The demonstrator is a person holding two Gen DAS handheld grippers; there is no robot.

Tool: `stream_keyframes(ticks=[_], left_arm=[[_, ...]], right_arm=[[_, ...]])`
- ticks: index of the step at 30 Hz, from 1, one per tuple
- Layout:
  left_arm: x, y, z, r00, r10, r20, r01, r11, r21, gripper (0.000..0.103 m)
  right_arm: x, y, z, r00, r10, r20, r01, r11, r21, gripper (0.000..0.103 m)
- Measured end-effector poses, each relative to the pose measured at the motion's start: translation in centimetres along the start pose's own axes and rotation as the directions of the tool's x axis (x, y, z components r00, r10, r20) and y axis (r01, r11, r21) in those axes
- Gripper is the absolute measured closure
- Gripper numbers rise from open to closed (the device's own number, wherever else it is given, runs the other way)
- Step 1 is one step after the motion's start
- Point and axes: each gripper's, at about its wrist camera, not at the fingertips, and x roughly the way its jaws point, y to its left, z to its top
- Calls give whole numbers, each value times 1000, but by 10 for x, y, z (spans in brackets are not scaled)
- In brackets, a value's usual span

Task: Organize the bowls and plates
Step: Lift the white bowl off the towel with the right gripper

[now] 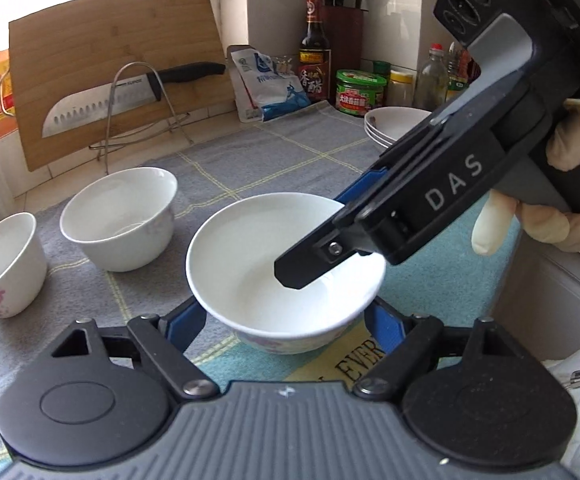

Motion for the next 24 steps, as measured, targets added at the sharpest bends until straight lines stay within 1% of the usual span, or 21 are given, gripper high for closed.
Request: stream_keyframes(ticks=[4, 10, 13, 14, 16, 17, 18, 20, 24], left_arm=[[5, -2, 2, 1000, -20, -14, 20, 1000, 1, 17], [7, -2, 2, 999, -29, -19, 29, 1000, -10, 17], [7, -1, 2, 999, -31, -20, 31, 999, -19, 17], [7, -1, 2, 999, -33, -18, 32, 999, -21, 16], [6, -1, 2, 999, -36, -11, 36, 999, -20, 14], [5, -1, 3, 999, -35, -2, 35, 999, -14, 10], [3, -2, 3, 999, -33, 6, 33, 999, -9, 7], [0, -4, 3, 999, -29, 15, 29, 1000, -1, 6], [-8, -4, 1, 1000, -22, 19, 22, 1000, -3, 5]], right_arm=[[-1, -4, -2, 1000, -9, -1, 9, 1000, 8, 27], [1, -7, -2, 1000, -3, -8, 3, 1000, 13, 26], [2, -8, -2, 1000, 1, -10, -1, 1000, 13, 24], [2, -8, -2, 1000, 1, -11, -1, 1000, 11, 23], [2, -6, -2, 1000, -3, -6, 3, 1000, 4, 14], [1, -6, -1, 1000, -8, 2, 8, 1000, 2, 7], [-1, -5, 0, 1000, -13, 13, 13, 1000, 1, 2], [-4, -5, 2, 999, -16, 31, 16, 1000, -1, 0], [-7, -3, 7, 998, -38, 48, 39, 999, -23, 0]])
